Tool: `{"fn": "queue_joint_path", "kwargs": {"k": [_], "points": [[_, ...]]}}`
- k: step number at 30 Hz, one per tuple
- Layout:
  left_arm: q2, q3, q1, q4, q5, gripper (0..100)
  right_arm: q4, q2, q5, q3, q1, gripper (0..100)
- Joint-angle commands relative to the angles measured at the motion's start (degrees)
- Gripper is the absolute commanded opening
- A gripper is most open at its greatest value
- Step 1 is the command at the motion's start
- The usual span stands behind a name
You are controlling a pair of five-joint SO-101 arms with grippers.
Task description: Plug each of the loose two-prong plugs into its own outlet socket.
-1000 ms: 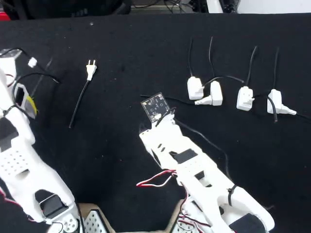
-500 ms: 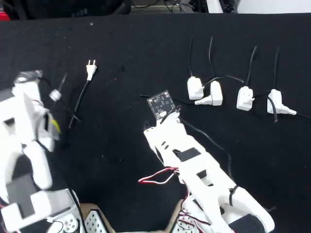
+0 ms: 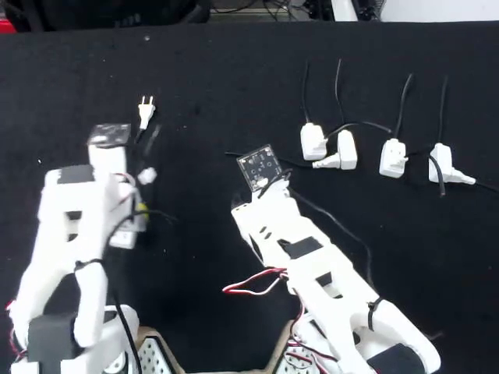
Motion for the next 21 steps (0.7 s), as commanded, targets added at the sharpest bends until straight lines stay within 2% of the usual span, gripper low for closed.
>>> {"fn": "queue_joint_path", "kwargs": {"k": [1, 4, 11, 16, 19, 21], "points": [[-0.35, 0.22, 6.02, -2.73, 4.04, 20, -1.05, -2.07, 0.00, -1.19, 1.23, 23.0], [1.05, 0.22, 7.34, -3.25, 6.68, 30, -1.05, -1.98, 0.00, -1.19, 1.23, 23.0], [0.53, -2.77, 5.23, -0.53, 7.47, 28, -1.05, -1.80, 0.00, -1.19, 0.97, 23.0], [0.70, -3.47, -5.41, -0.35, 2.02, 28, -1.05, -1.89, 0.00, -1.19, 1.05, 23.0], [1.85, 0.40, -11.30, -3.87, -3.25, 28, -1.05, -2.15, 0.00, -1.19, 1.23, 23.0], [2.46, 3.91, -12.44, -6.59, -5.71, 28, -1.05, -2.15, 0.26, -1.36, 1.23, 23.0]]}}
